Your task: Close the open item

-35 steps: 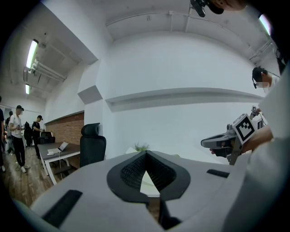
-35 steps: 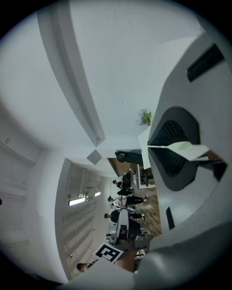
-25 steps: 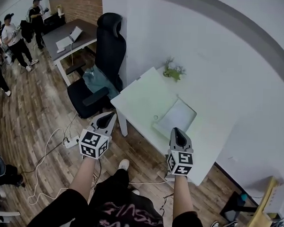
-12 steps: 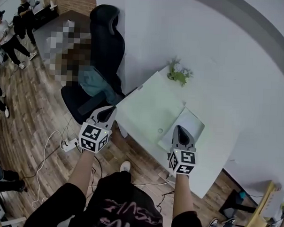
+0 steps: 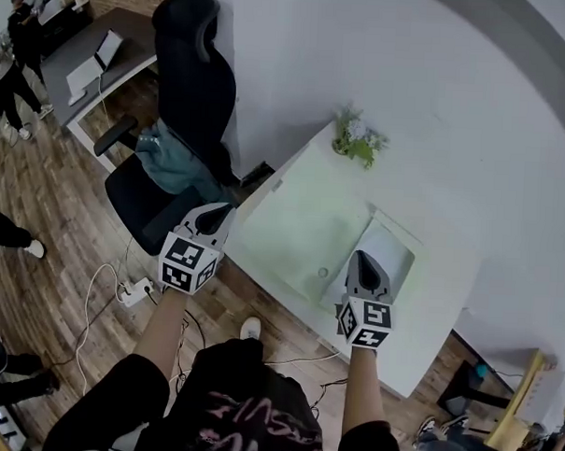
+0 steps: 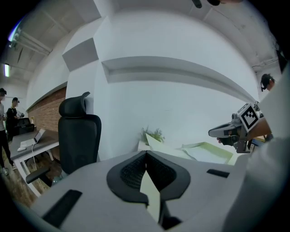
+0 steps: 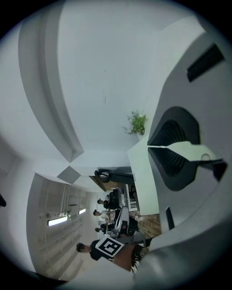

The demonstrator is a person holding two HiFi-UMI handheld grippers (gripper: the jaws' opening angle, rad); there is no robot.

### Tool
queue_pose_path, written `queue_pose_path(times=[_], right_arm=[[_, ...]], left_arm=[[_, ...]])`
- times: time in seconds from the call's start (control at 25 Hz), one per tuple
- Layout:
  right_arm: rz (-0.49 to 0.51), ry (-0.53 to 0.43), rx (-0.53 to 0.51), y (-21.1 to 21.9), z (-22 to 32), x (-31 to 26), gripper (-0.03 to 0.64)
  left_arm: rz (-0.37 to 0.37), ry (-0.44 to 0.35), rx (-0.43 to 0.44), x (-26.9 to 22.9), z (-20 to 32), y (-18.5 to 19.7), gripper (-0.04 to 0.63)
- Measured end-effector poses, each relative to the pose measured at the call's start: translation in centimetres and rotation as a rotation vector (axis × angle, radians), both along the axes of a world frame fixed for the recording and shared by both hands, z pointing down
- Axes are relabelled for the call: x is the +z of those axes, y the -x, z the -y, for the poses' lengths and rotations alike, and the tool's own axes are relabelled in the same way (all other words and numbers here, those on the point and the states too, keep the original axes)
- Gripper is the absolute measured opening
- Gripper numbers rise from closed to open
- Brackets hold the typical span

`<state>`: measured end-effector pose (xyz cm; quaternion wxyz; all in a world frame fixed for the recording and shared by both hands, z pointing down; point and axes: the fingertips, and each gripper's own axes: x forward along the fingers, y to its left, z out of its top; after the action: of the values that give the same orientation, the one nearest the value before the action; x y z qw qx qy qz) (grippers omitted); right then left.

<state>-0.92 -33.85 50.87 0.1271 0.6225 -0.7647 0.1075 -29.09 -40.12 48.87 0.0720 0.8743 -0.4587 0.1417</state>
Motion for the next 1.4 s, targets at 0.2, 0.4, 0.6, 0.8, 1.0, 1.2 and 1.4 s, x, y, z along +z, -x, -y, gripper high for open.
queue_pose_path(times=[0.2,0.4,0.6,0.8,1.0,1.2,1.4], right_arm=[[-0.011,0.028,0.025,-0.2,1.1,1.3,0.026],[-0.016,0.056,0.051,-1.0,1.6,2.6,0.026],[-0.022,0.078,0.077,-1.8,1.4,3.6,0.026],[-0.029,0.09,0.093,-2.3,1.3,4.2,0.027],[-0.04,0.093,0.104,-2.8,0.9,4.2,0.026],[-0.044,0.085,0.117,-3.4,0.5,3.8,0.027],[-0.044,0.073,0.132,-4.1,0.1,3.3,0.028]], left_arm=[[0.007,0.044,0.043,2.2,2.4,-0.3,0.014],[0.019,0.089,0.089,4.7,3.7,-1.4,0.023],[0.005,0.128,0.133,6.5,3.9,-2.5,0.098],[-0.048,0.124,0.193,6.3,3.9,-3.8,0.098],[-0.076,0.102,0.233,5.7,3.8,-5.1,0.098],[-0.092,0.076,0.279,4.5,3.4,-6.5,0.095],[-0.117,0.058,0.337,3.2,2.9,-8.3,0.087]])
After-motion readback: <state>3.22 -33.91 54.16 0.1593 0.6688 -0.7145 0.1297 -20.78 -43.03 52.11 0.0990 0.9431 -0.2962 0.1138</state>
